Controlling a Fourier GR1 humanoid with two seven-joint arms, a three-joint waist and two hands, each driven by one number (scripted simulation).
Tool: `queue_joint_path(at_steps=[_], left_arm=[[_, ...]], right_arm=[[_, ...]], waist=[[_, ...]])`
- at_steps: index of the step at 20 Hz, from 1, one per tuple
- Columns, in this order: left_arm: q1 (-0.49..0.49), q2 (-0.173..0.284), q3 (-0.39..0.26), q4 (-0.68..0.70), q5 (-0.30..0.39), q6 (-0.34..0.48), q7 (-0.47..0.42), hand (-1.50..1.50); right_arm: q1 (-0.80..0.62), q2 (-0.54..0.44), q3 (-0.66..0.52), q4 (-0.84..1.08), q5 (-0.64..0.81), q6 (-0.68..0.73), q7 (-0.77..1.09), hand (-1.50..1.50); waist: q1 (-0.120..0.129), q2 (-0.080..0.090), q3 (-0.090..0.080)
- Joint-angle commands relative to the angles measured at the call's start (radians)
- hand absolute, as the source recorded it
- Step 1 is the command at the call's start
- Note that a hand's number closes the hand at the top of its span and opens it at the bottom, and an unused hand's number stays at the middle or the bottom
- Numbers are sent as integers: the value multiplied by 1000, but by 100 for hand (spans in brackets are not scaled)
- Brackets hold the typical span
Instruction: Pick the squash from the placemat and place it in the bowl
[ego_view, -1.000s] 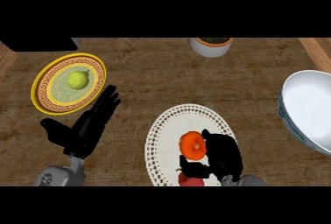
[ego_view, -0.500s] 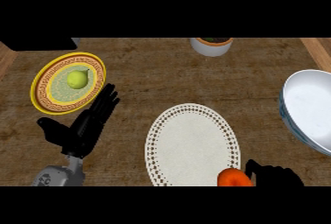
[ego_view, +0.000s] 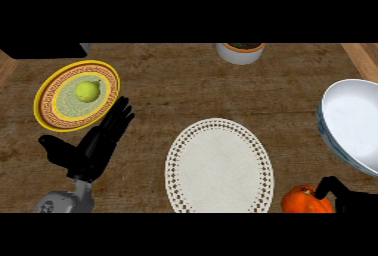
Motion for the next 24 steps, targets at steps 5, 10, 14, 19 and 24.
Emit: queue_joint_path(at_steps=[5,10,14,19,24], left_arm=[[4,-8,10,-10,0,3,5,0],[3,-45,-40,4,-55,28,-14,0],[-1,-38,-14,26,-41,10,-20,0],[-13,-30,-15,30,-36,-20,-21,0],[-3,-47,-20,-39,-41,-2,40,0]], right_arm=[[23,-64,-198,-291,-93,57,80,150],[-54,-26,-320,-239,-191,80,42,150],[-91,-13,-458,-117,-273,101,-27,150],[-183,34,-611,48,-403,81,-146,150],[-240,40,-718,332,-456,88,-377,150]], waist=[[-5,2,1],[1,4,1],[16,8,2],[24,12,2],[43,12,3]])
